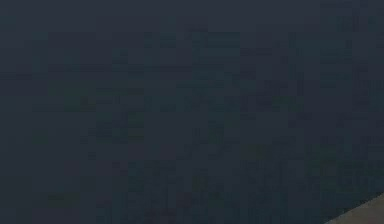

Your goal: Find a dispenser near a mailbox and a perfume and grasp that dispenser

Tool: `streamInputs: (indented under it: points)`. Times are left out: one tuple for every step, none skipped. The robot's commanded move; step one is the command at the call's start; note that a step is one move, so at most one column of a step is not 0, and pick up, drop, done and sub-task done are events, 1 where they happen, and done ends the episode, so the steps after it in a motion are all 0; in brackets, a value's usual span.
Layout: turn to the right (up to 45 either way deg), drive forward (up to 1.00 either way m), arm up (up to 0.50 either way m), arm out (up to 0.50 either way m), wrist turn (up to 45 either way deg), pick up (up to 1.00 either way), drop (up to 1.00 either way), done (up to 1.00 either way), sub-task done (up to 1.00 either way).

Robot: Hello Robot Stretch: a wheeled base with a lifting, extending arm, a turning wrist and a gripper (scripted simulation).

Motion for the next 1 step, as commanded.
streamInputs:
  points:
    - [0.0,0.25,0.0,0.0,0.0,0.0,0.0,0.0,0.0]
